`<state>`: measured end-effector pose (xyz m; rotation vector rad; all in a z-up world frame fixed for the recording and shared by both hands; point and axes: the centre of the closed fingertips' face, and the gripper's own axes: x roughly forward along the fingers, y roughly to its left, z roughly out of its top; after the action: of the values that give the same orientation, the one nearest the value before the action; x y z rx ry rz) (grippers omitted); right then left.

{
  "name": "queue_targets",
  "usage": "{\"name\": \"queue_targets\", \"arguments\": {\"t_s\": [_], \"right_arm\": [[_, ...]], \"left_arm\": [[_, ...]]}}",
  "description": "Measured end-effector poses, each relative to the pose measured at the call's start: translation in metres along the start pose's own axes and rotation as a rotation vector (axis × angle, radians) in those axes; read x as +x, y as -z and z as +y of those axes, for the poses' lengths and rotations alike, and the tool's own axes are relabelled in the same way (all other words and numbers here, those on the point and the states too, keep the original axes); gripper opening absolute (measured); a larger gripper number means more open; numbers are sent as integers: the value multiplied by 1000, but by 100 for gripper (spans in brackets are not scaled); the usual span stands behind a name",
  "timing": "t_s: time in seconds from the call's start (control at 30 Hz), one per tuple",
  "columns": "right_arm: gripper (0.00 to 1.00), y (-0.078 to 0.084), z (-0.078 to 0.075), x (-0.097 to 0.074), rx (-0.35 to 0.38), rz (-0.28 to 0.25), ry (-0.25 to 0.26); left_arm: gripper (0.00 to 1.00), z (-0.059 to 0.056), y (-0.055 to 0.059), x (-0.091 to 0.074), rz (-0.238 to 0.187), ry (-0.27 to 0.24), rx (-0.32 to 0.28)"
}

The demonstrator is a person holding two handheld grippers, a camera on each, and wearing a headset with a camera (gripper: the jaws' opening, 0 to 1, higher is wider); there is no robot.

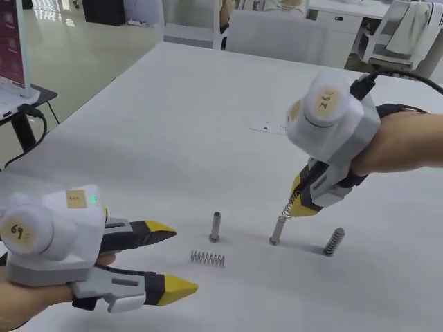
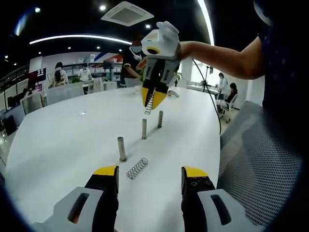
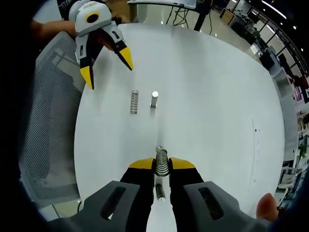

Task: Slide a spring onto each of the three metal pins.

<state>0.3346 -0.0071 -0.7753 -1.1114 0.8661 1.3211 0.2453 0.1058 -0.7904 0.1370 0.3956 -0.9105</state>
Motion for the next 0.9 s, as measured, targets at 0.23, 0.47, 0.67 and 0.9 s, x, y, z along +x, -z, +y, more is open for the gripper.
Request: {"name": "queue_targets", "arguments": {"t_s": [0.23,0.47,0.67,0.9], "right_arm": [[9,1,-2,7,0,17,-10],[9,1,-2,12,6,23,-23],[9,2,-4,18,9,35,-37],[9,4,-3,27,9,56,-50]], "left_arm": [[46,1,0,0,-1,1,-1],[46,2,0,0,0,1,-3],[46,3,1,-1,1,1,-4],[46,2,1,-1,4,4,-4]]}}
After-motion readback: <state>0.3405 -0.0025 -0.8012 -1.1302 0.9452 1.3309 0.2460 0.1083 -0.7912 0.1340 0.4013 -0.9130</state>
